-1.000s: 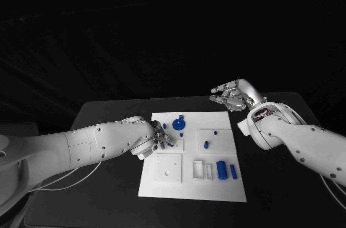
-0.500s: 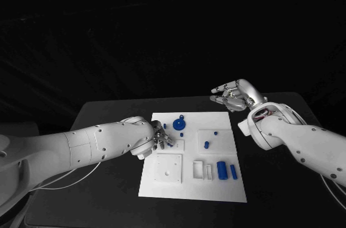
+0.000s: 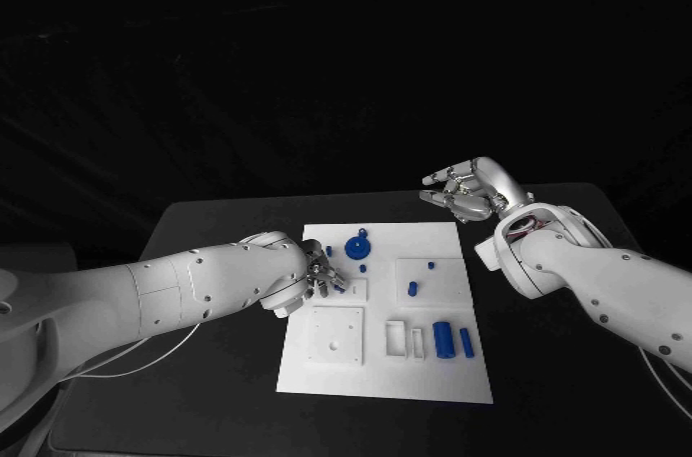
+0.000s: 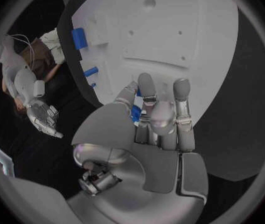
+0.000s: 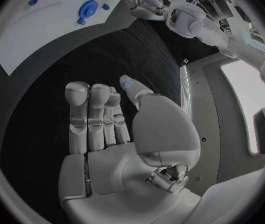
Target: Assemble the parts on the task board
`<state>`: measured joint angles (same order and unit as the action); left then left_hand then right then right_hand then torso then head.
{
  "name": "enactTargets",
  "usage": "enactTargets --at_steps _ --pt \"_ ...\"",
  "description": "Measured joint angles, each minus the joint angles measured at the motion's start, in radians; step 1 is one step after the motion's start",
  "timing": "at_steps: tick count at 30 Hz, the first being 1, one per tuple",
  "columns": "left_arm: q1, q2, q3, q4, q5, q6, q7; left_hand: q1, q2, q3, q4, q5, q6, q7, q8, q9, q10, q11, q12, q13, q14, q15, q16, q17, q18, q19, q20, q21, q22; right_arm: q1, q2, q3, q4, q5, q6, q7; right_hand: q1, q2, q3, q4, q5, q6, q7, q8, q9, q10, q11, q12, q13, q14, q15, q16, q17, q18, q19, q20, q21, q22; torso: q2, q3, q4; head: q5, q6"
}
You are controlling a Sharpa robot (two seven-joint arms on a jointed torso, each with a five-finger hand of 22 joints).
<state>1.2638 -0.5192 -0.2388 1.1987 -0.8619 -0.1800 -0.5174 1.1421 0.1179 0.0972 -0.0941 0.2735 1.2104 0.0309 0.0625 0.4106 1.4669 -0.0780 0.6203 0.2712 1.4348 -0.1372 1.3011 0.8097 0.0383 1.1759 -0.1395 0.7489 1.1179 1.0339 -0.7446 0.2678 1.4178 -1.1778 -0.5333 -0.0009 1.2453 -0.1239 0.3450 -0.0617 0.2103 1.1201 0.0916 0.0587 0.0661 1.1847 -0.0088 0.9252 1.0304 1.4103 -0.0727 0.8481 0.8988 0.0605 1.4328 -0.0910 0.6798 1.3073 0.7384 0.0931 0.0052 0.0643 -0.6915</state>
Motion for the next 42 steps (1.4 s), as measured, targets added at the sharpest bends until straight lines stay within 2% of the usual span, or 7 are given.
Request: enactTargets --at_steps 29,42 --pt "-0.002 -0.006 0.001 0.003 -0.020 0.014 0.003 0.003 0.000 -0.006 -0.007 -0.015 0.000 0.000 0.002 0.045 0.002 0.002 0.000 -0.011 0.000 0.000 0.000 -0.001 0.000 0.018 0.004 -0.056 0.061 0.000 0.001 0.000 -0.003 0.001 0.005 -0.001 -0.004 -0.004 -0.004 0.004 0.026 0.000 0.000 0.000 0.000 0.000 0.000 0.000 -0.002 0.000 0.000 0.000 -0.001 0.000 0.007 0.000 -0.004 0.001 0.000 0.0002 -0.0003 -0.001 -0.008" --pt "-0.002 -0.007 0.001 0.004 -0.031 0.023 0.002 0.006 0.001 -0.012 -0.013 -0.022 0.000 0.000 0.000 0.053 -0.002 -0.002 0.000 -0.011 -0.002 0.002 0.000 -0.007 0.000 0.044 0.004 -0.102 0.120 0.000 0.004 0.000 -0.004 0.001 0.008 -0.001 -0.004 -0.004 -0.004 0.004 0.026 0.001 -0.001 0.000 0.000 0.000 0.000 0.000 -0.004 0.000 0.000 0.000 -0.001 0.000 0.007 0.000 -0.004 0.001 0.000 0.0006 -0.0005 -0.002 -0.008"
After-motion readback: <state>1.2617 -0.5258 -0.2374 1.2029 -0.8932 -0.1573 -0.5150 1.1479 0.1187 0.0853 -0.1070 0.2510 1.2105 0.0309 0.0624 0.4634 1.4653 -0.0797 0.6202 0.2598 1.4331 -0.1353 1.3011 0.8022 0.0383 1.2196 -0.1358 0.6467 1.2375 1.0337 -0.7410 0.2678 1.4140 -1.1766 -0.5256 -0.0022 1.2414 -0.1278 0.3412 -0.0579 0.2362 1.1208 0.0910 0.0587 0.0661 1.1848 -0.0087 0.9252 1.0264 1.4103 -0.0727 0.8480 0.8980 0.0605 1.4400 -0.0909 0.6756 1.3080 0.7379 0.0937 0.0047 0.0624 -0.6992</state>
